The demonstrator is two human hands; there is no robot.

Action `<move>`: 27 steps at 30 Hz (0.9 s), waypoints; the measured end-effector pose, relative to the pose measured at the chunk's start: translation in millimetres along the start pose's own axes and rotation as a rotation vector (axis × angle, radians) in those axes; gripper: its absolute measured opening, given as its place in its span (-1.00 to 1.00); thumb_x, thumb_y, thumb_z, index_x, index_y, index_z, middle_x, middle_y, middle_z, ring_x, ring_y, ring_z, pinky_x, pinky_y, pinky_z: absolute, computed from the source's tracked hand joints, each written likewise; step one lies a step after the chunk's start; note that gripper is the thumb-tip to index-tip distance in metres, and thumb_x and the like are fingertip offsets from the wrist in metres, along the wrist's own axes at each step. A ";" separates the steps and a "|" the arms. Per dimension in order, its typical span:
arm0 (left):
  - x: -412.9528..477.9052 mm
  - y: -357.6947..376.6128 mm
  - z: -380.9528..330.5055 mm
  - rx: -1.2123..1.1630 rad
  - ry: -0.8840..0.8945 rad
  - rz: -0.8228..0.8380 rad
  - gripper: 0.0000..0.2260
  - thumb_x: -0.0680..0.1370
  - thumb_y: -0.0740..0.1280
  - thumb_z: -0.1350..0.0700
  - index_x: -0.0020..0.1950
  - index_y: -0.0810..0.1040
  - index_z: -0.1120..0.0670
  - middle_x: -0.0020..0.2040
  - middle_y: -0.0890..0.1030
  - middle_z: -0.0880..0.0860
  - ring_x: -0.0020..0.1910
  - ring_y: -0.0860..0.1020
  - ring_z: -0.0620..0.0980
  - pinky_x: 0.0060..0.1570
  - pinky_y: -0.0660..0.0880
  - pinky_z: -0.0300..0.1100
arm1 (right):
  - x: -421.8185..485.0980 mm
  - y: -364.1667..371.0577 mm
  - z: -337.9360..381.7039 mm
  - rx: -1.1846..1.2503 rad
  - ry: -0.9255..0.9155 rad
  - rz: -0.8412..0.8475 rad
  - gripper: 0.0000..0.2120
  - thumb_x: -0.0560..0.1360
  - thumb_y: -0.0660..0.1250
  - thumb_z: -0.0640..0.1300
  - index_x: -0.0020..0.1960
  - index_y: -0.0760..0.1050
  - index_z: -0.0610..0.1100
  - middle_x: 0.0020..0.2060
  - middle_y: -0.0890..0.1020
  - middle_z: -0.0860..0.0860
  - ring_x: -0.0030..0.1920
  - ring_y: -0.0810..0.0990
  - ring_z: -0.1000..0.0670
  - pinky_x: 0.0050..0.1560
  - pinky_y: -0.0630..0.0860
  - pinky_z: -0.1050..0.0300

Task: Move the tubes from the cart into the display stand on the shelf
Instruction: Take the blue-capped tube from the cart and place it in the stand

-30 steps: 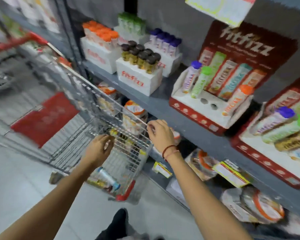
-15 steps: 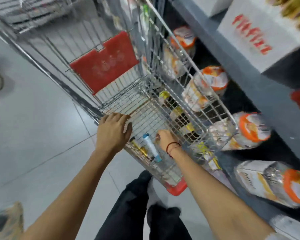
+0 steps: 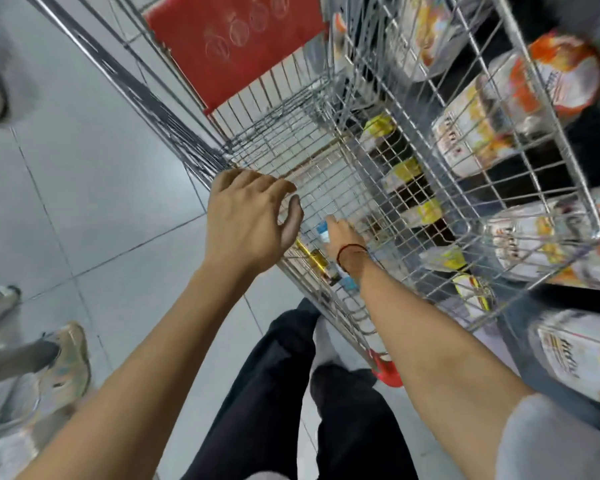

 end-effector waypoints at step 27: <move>18.5 -22.5 -136.2 -0.171 0.281 0.152 -0.66 0.55 0.24 0.02 0.32 0.40 0.04 0.29 0.51 0.15 0.20 0.48 0.14 0.23 0.39 0.07 | -287.0 -273.2 -86.6 0.254 0.054 -0.438 -0.62 0.41 0.30 -0.29 0.23 0.48 -0.17 0.19 0.55 -0.19 0.20 0.51 -0.17 0.17 0.43 0.11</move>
Point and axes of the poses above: each hand's wrist, its own x-axis towards the middle knuckle, its own y-axis out of the palm, z = x × y, the point moved 9 cm from there along x, towards the middle knuckle
